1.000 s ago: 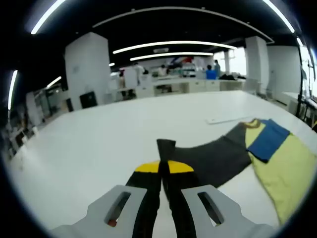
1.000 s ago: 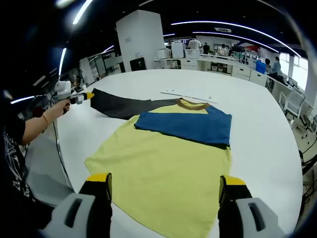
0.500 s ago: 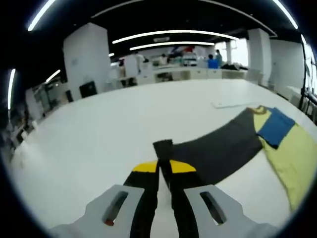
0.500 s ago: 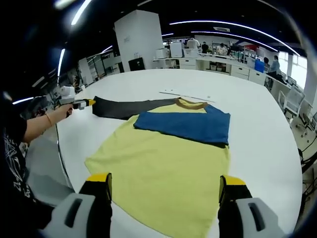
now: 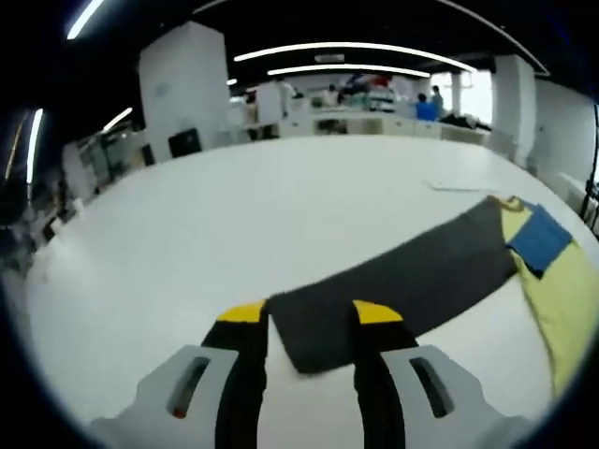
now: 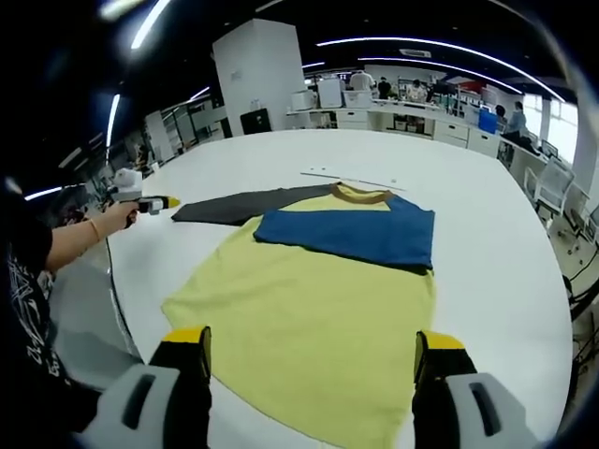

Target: Fold the garment on the visible template until the final outline fits inside the template.

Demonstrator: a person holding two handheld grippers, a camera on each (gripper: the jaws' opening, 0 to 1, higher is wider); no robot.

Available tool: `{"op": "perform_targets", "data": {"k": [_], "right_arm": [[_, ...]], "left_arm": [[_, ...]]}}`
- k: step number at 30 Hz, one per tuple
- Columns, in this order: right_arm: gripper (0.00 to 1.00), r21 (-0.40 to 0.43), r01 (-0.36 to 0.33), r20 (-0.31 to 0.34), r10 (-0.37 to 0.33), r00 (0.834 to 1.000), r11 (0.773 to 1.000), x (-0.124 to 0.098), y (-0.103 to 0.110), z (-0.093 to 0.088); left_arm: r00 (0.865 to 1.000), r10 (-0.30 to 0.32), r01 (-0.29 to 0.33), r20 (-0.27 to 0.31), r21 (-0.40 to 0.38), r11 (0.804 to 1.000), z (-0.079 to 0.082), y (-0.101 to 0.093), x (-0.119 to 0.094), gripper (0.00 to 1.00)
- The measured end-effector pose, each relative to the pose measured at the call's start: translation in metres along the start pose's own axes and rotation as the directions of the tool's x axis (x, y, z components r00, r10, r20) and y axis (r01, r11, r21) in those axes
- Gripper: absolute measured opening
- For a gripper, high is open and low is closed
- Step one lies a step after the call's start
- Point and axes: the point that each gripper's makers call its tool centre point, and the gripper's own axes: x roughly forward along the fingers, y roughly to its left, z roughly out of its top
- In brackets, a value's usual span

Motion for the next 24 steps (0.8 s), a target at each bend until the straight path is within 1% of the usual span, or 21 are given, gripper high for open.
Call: {"op": "perform_targets", "data": {"k": [3,5,7,10,13,16,19,21,22,23,24], "right_arm": [[0.91,0.003,0.007,0.007,-0.007,1.0,1.0,-0.003,-0.003,0.0],[0.91,0.003,0.011,0.012,-0.011,1.0,1.0,-0.005,-0.002,0.0],[0.92,0.0,0.018,0.016,-0.018,1.0,1.0,-0.007,-0.002,0.001],[0.94,-0.008,0.026,0.021,-0.026,0.999,1.0,-0.009,-0.002,0.002],[0.96,-0.03,0.043,0.018,-0.042,0.999,0.999,-0.012,-0.004,0.001],[0.99,-0.043,0.059,0.017,-0.058,0.998,0.997,-0.014,-0.007,0.0],[0.99,-0.048,0.066,0.018,-0.066,0.998,0.997,-0.014,-0.009,0.0],[0.99,-0.046,0.07,0.02,-0.069,0.997,0.997,-0.015,-0.01,0.001],[0.99,-0.045,0.071,0.021,-0.07,0.997,0.996,-0.015,-0.01,0.001],[0.99,-0.045,0.074,0.022,-0.073,0.997,0.996,-0.015,-0.011,0.001],[0.99,-0.044,0.076,0.021,-0.075,0.997,0.996,-0.015,-0.011,0.001]], "left_arm": [[0.999,0.014,-0.015,-0.037,-0.029,0.999,-0.011,0.006,0.004,0.3],[0.999,0.014,-0.017,-0.05,-0.062,0.998,-0.016,0.007,0.005,0.29],[0.998,0.016,-0.02,-0.057,-0.07,0.997,-0.019,0.007,0.006,0.27],[0.997,0.029,-0.034,-0.065,-0.079,0.996,-0.021,0.01,0.008,0.24],[0.997,0.029,-0.036,-0.073,-0.108,0.993,-0.023,0.012,0.012,0.22],[0.996,0.026,-0.038,-0.086,-0.134,0.99,-0.026,0.011,0.014,0.21],[0.995,0.027,-0.04,-0.095,-0.136,0.99,-0.027,0.01,0.016,0.19],[0.992,0.036,-0.053,-0.121,-0.14,0.989,-0.031,0.011,0.017,0.16],[0.99,0.048,-0.068,-0.136,-0.151,0.986,-0.034,0.013,0.017,0.15],[0.99,0.045,-0.066,-0.131,-0.162,0.984,-0.034,0.014,0.018,0.15],[0.992,0.036,-0.06,-0.12,-0.202,0.978,-0.033,0.012,0.019,0.15]]}}
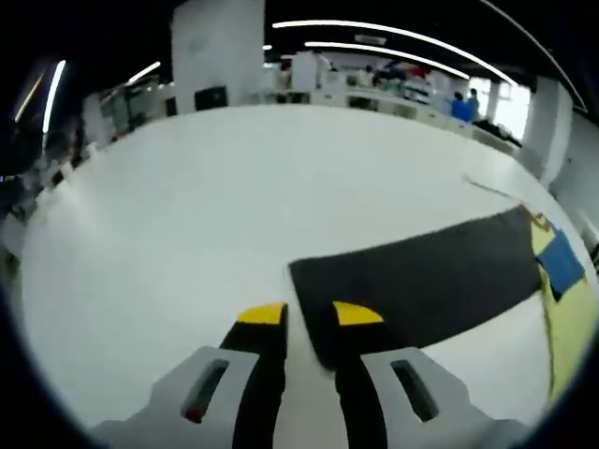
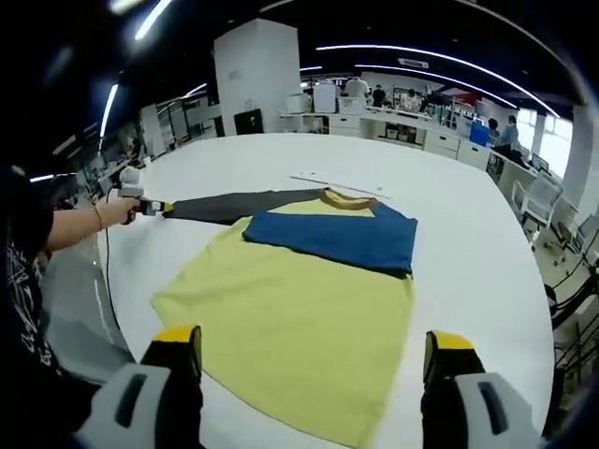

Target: Fold the garment on the visible template until the final outline fits inside the template.

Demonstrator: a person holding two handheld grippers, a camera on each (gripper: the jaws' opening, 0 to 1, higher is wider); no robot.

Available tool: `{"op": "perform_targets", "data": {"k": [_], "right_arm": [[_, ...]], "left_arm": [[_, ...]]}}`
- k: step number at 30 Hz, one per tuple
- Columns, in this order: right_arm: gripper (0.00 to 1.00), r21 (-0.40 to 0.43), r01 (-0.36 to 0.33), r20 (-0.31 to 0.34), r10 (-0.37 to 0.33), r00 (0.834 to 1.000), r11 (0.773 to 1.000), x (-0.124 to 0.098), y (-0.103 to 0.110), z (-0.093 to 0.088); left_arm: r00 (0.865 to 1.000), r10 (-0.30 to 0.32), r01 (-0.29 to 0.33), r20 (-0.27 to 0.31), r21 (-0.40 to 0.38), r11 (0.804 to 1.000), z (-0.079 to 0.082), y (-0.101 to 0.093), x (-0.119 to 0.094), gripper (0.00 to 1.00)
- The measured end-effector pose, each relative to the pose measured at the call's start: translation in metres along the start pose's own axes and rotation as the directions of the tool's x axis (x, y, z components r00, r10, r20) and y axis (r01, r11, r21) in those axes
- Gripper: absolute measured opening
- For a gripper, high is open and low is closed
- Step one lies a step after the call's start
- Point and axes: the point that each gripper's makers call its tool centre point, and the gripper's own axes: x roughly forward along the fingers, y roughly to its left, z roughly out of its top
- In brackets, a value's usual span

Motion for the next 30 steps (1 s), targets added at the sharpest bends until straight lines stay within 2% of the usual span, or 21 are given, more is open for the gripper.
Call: {"op": "perform_targets", "data": {"k": [10,15,17,19,30], "right_arm": [[0.99,0.015,0.01,-0.01,-0.01,1.0,1.0,0.003,0.0,-0.003],[0.99,0.015,0.006,-0.019,-0.006,1.0,1.0,0.004,0.001,-0.006],[0.99,0.022,0.012,-0.016,-0.012,1.0,1.0,0.003,0.0,-0.007],[0.98,0.031,0.019,-0.01,-0.019,1.0,0.999,0.001,-0.002,-0.006],[0.98,0.033,0.016,-0.001,-0.016,1.0,0.999,0.0,0.003,-0.005]], "left_arm": [[1.0,0.013,-0.012,-0.025,0.036,0.999,0.0,-0.006,-0.001,0.11],[0.999,0.033,-0.034,-0.032,-0.031,0.999,0.001,-0.001,-0.001,0.09],[0.999,0.013,-0.015,-0.036,-0.055,0.998,0.001,-0.005,0.0,0.04],[0.999,0.008,-0.01,-0.038,-0.047,0.999,0.001,-0.007,0.001,0.02],[0.999,-0.018,0.018,-0.028,-0.023,1.0,0.006,-0.013,-0.006,0.0]]}}
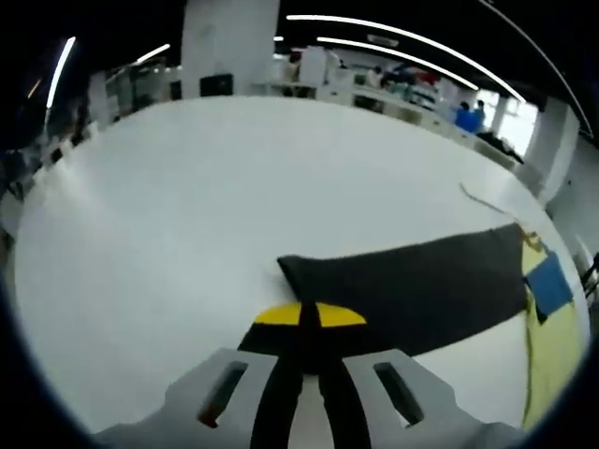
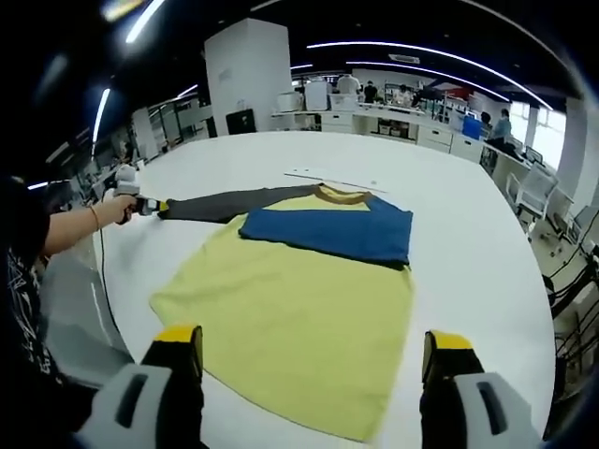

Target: Fold the garment on the visible template until the final outline fits inside the template.

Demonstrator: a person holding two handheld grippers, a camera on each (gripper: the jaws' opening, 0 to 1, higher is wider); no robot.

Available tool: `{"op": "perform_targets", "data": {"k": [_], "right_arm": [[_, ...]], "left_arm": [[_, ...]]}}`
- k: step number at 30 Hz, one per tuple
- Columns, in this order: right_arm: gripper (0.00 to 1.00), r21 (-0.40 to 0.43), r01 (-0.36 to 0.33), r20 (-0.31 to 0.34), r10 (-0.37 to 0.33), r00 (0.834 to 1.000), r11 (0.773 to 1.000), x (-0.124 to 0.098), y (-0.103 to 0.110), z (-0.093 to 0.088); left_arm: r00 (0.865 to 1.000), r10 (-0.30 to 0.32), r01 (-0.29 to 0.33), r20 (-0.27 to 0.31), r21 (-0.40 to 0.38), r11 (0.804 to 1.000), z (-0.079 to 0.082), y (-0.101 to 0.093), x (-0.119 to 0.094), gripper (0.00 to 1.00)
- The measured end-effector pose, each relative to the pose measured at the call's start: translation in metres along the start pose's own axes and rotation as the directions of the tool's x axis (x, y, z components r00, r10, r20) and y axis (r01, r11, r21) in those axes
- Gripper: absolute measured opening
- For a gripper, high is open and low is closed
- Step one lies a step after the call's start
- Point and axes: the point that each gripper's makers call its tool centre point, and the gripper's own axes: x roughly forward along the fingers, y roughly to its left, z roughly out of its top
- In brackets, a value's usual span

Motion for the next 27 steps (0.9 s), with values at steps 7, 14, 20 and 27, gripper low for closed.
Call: {"op": "perform_targets", "data": {"k": [7,14,20,27], "right_arm": [[0.98,-0.005,-0.009,0.002,0.009,1.0,1.0,0.003,0.006,0.0],[0.98,-0.01,-0.022,0.014,0.022,1.0,1.0,0.002,0.009,0.001],[0.99,-0.009,-0.034,0.014,0.034,0.999,0.999,0.001,0.01,-0.003],[0.99,-0.015,-0.054,0.013,0.054,0.998,0.998,0.002,0.012,-0.005]], "left_arm": [[0.998,-0.057,0.057,0.04,0.01,0.998,0.014,-0.021,-0.006,0.0],[0.989,-0.127,0.125,0.081,0.033,0.992,0.034,-0.057,-0.011,0.0],[0.977,-0.187,0.181,0.1,0.07,0.981,0.049,-0.094,-0.01,0.0],[0.961,-0.254,0.242,0.113,0.104,0.965,0.061,-0.14,-0.011,0.0]]}}
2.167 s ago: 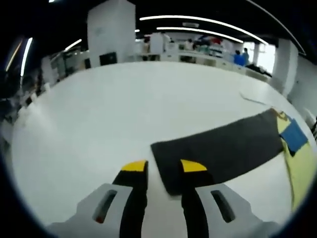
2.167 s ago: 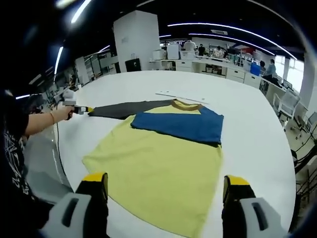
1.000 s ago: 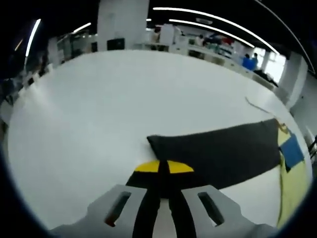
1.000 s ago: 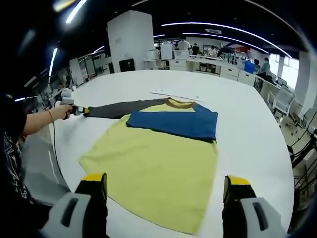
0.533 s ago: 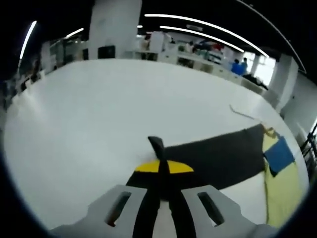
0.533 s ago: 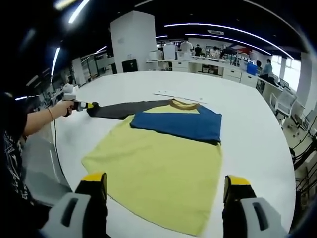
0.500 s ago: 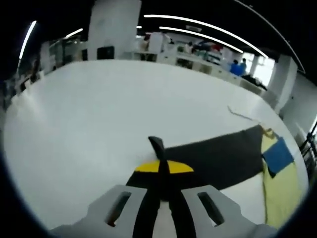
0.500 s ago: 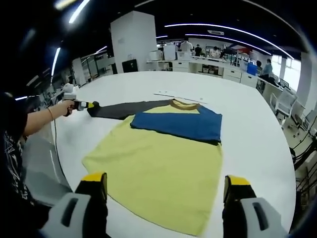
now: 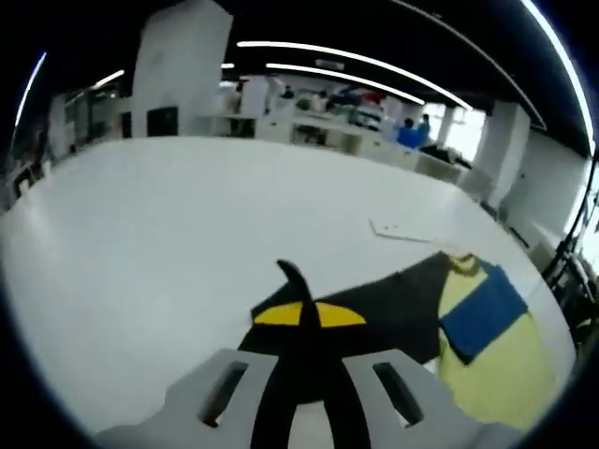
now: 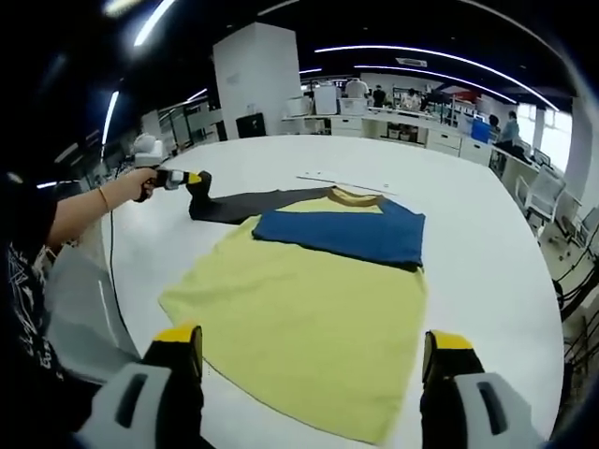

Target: Fold the garment on the visible template until the final outline fits inside the template.

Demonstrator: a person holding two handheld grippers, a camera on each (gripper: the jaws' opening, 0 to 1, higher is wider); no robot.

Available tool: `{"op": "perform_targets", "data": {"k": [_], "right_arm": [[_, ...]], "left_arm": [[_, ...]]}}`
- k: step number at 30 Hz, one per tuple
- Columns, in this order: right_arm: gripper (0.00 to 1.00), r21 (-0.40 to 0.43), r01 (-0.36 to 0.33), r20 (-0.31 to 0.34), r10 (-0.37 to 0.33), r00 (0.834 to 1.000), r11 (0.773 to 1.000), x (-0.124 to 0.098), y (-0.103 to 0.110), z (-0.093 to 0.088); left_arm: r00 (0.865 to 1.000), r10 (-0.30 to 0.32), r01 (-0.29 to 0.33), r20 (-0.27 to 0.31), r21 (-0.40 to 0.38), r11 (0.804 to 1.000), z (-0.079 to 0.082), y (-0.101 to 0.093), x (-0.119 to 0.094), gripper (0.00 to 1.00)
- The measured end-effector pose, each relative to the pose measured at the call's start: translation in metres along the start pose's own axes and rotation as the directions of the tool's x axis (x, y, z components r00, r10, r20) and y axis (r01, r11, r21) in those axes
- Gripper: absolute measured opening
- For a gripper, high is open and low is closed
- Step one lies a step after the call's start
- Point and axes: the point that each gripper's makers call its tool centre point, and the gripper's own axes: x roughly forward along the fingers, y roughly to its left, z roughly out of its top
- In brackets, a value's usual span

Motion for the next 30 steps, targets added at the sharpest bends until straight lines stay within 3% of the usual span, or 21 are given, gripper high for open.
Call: {"op": "perform_targets", "data": {"k": [15,23,30], "right_arm": [[0.99,-0.015,-0.04,0.008,0.04,0.999,0.999,-0.002,-0.004,-0.001],[0.99,-0.026,-0.059,0.014,0.06,0.998,0.998,-0.002,-0.006,-0.002],[0.99,-0.028,-0.071,0.018,0.071,0.997,0.997,-0.002,-0.006,-0.003]], "left_arm": [[0.995,-0.094,0.094,0.014,0.04,0.995,0.014,-0.077,0.008,0.0],[0.987,-0.162,0.161,0.018,0.06,0.985,0.022,-0.128,0.014,0.0],[0.979,-0.204,0.203,0.015,0.071,0.977,0.024,-0.157,0.017,0.0]]}}
